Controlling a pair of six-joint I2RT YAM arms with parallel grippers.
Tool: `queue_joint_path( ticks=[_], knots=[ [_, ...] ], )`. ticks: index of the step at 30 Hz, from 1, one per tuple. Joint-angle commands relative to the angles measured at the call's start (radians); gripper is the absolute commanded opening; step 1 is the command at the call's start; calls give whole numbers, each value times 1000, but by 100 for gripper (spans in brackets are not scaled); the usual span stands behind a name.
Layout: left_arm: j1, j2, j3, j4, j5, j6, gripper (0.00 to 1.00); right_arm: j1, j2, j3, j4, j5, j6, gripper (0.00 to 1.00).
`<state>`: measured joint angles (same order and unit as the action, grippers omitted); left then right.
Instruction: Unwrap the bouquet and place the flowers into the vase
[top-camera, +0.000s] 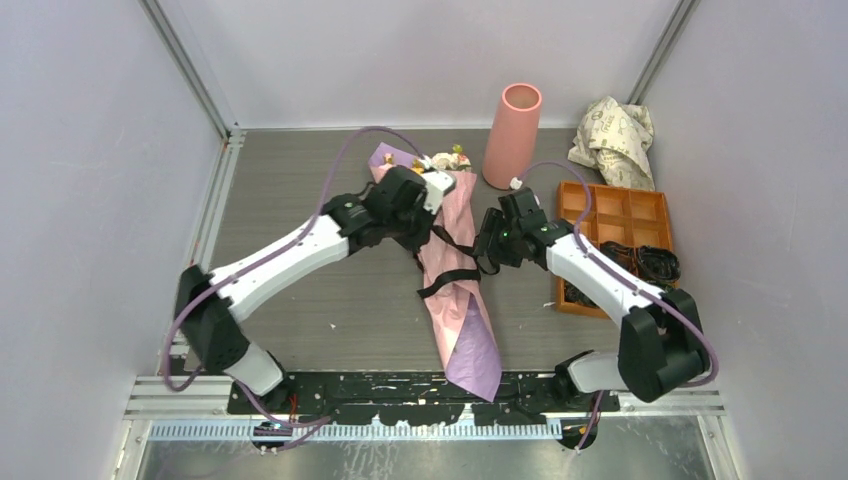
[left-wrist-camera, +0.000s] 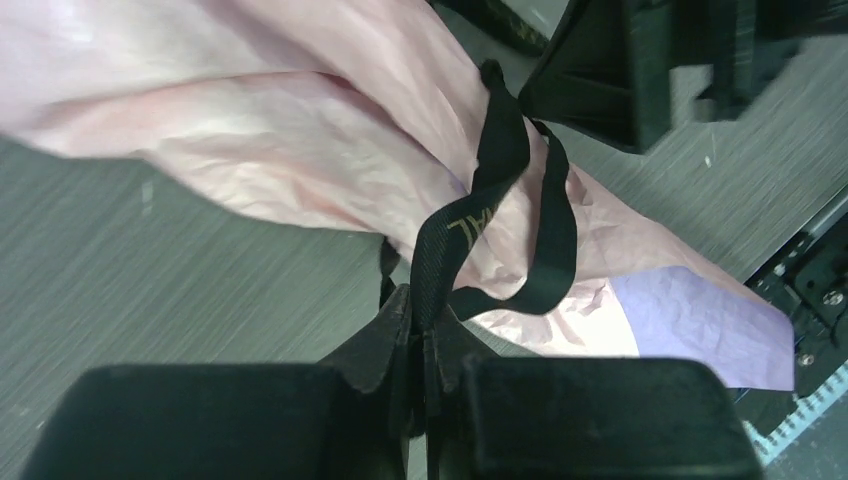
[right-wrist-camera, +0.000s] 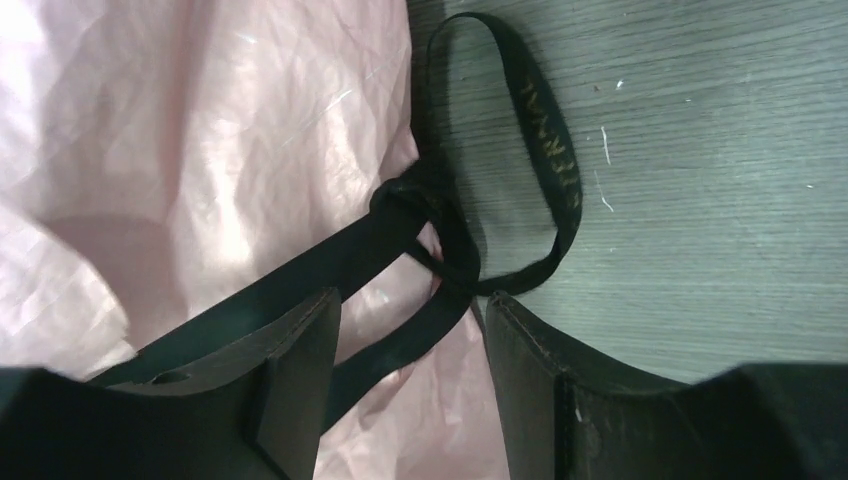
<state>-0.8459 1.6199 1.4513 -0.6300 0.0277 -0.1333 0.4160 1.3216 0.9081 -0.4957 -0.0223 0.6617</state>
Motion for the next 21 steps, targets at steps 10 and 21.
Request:
queue_joint_path(
  ticks=[10, 21],
  knots=[
    [129, -534, -126, 36, -311, -101, 11, 7, 217, 38, 123, 3, -7, 59],
    [213, -628, -186, -121, -679, -284, 42, 25, 22, 156, -43, 250, -49, 58]
  ],
)
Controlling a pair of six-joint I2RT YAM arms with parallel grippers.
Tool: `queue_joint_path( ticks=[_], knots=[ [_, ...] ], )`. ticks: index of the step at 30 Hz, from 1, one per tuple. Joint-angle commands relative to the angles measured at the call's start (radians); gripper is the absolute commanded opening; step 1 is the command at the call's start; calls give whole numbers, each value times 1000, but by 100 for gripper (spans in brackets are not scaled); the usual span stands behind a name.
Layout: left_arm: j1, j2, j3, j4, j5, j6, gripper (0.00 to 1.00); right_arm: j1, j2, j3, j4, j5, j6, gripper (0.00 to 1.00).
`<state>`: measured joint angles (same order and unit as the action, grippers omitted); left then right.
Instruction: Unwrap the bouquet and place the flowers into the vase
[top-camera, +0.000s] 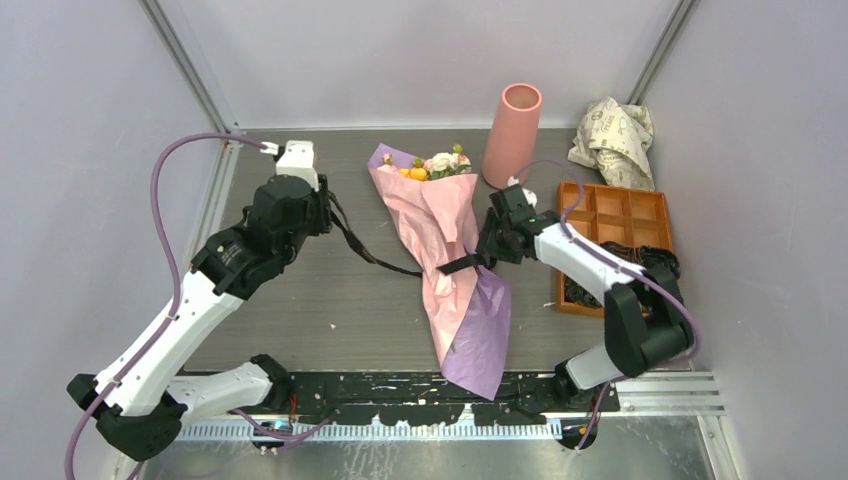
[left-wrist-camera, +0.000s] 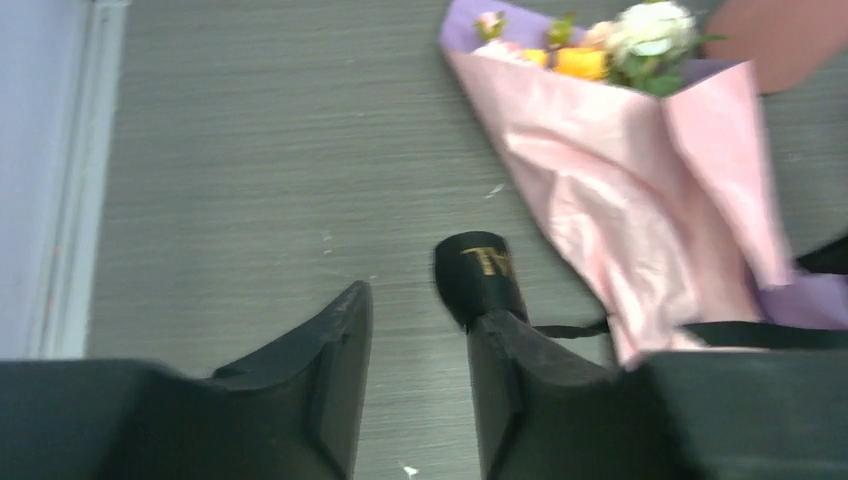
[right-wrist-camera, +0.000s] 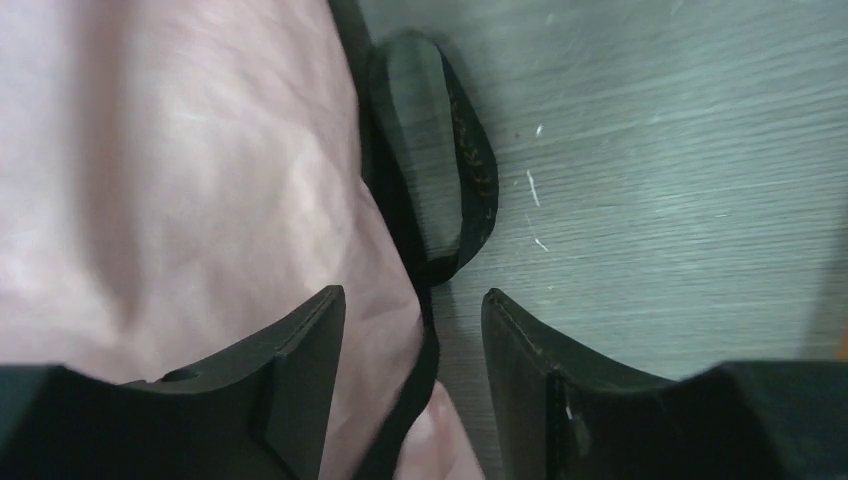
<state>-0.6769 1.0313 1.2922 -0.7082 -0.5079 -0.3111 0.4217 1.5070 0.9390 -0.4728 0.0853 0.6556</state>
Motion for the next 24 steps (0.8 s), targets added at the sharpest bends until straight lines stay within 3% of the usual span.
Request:
queue_joint_path(
  ticks=[1, 3, 4, 7, 11, 18, 24],
  knots=[
    [70, -48, -33, -46, -124, -122, 57, 29, -196, 152, -91, 162, -57, 59],
    [133, -59, -36, -53, -46, -149, 86, 54, -243, 213, -134, 196, -75, 60],
    [166, -62, -34, -55, 0, -152, 93, 69, -265, 239, -149, 199, -80, 61],
    [229, -60, -25, -71, 81, -166, 93, 113, -286, 303, -176, 190, -86, 62],
    [241, -76, -21, -83, 89, -172, 93, 193, -257, 361, -171, 157, -112, 63],
    [243, -130, 1, -75, 113, -172, 94, 250, -36, 416, -152, 10, -91, 62],
    [244, -127, -11, -94, 143, -171, 94, 220, 95, 416, -191, 172, -79, 60]
  ],
)
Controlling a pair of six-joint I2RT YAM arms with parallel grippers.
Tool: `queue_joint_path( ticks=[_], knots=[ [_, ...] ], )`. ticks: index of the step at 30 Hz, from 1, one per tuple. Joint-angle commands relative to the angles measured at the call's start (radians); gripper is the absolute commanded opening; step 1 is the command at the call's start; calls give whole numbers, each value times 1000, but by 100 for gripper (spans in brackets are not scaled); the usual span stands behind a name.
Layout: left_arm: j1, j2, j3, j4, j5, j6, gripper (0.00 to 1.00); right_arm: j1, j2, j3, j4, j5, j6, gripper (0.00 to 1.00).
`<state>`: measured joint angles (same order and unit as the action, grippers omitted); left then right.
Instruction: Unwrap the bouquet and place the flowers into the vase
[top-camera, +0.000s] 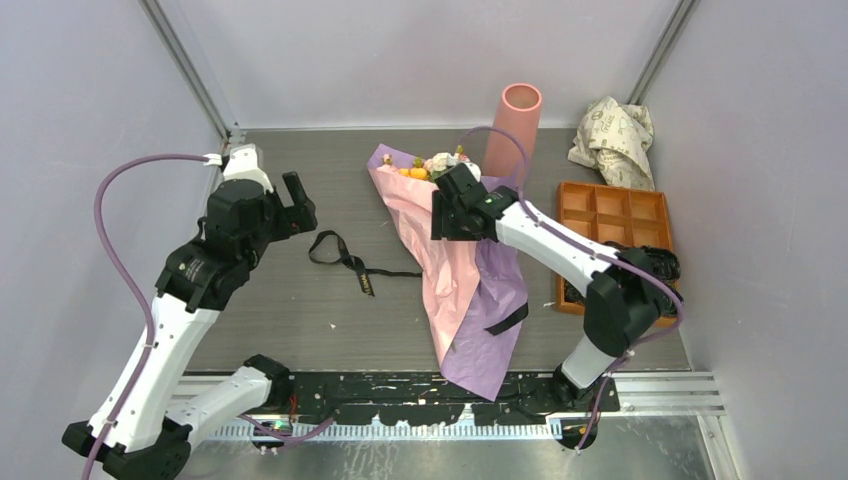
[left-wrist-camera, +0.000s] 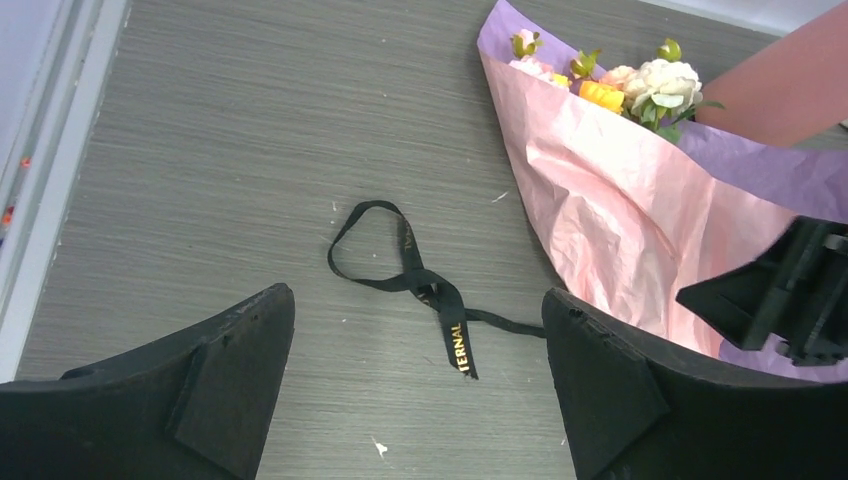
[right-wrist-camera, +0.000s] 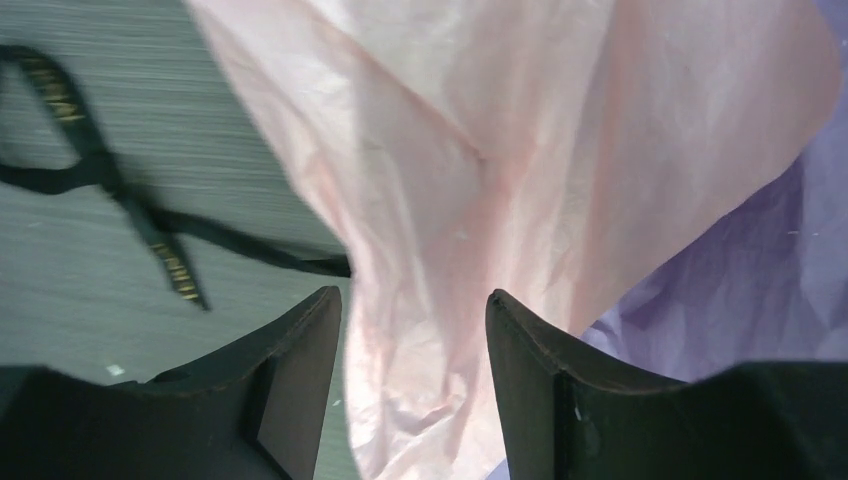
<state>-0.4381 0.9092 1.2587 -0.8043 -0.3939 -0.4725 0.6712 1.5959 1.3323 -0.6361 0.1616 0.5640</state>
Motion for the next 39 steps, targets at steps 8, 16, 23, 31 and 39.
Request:
queue_joint_path(
  ticks=[8, 16, 23, 31, 39],
  knots=[
    [4, 6, -2, 27, 61, -9, 94, -80, -61, -56, -40, 151, 3, 62],
    [5, 39, -5, 37, 115, -26, 93, -108, 63, -51, -2, 104, 6, 61],
    [4, 33, -9, 37, 116, -20, 93, -130, 150, -47, 76, 35, -2, 28],
    [3, 21, 87, -56, 26, -19, 92, -72, 89, 39, 109, -75, 11, 1],
    [4, -56, 153, -107, -19, -23, 94, 127, 229, 222, 156, -244, 65, 1]
  ],
)
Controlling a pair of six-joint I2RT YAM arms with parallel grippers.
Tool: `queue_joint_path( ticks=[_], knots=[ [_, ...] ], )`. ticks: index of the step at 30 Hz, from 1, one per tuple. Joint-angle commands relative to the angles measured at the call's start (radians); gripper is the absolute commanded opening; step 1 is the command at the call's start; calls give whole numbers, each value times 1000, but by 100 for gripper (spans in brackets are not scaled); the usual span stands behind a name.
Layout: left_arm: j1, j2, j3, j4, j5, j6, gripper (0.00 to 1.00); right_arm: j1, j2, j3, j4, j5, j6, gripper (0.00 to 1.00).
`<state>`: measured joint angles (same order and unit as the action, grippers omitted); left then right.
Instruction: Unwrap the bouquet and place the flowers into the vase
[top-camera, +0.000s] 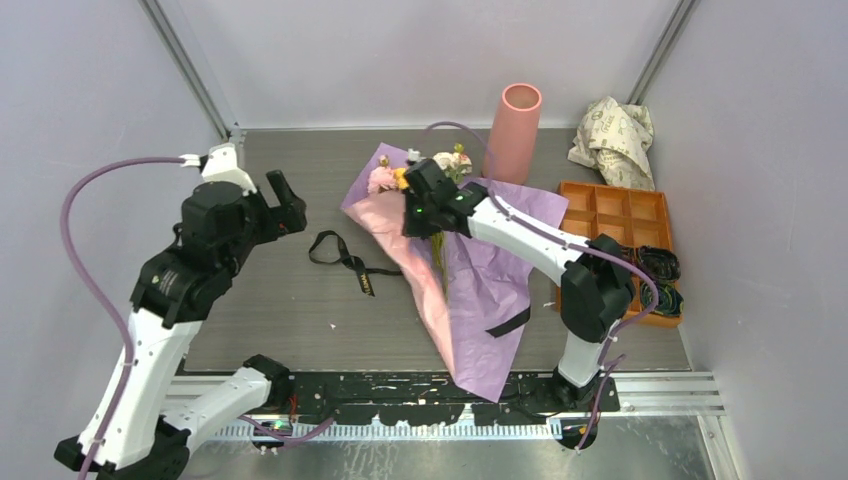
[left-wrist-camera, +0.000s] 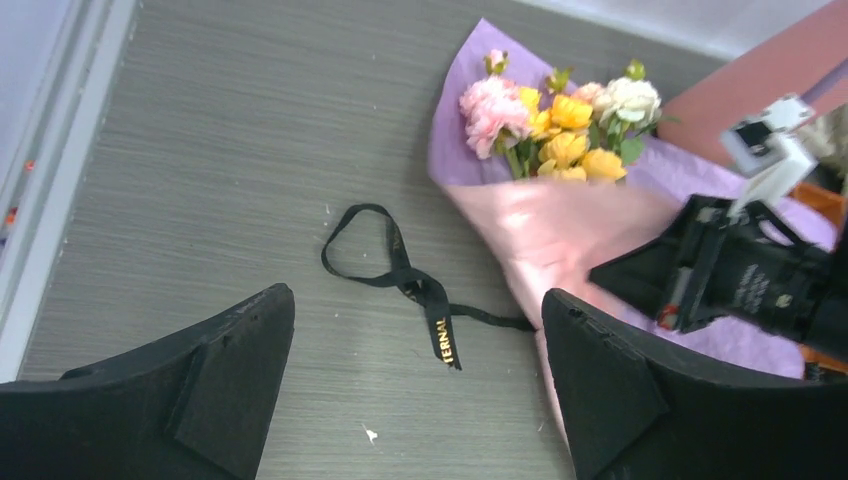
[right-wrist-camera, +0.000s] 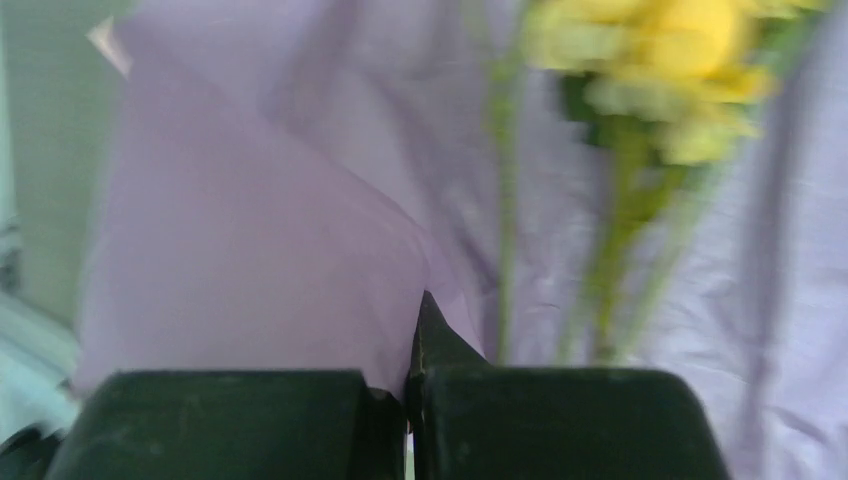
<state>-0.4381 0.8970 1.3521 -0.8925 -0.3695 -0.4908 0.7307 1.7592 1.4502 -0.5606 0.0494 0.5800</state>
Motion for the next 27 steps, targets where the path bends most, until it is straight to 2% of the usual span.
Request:
queue_joint_path(
  ticks=[1, 4, 6, 9, 12, 18, 24, 27],
  knots=[
    [4, -48, 68, -27, -44, -1, 94, 84, 109, 136, 81, -147, 54, 1],
    [5, -58, 84, -45, -49, 3, 94, 127, 238, 236, 84, -194, 63, 3],
    [4, -67, 85, -50, -55, 6, 94, 151, 322, 305, 83, -234, 63, 7],
    [4, -74, 77, -51, -57, 8, 95, 169, 428, 429, 23, -255, 51, 27],
    [4, -71, 70, -52, -58, 10, 95, 170, 477, 487, -21, -242, 24, 41],
    [4, -58, 84, -44, -45, 9, 96, 152, 340, 525, -125, -77, -99, 59],
    [4, -30, 123, -28, -17, 13, 97, 53, 122, 499, -174, -17, -128, 70],
    [4, -7, 141, -4, 13, 16, 98, -10, 43, 484, -191, 23, -133, 72]
  ],
)
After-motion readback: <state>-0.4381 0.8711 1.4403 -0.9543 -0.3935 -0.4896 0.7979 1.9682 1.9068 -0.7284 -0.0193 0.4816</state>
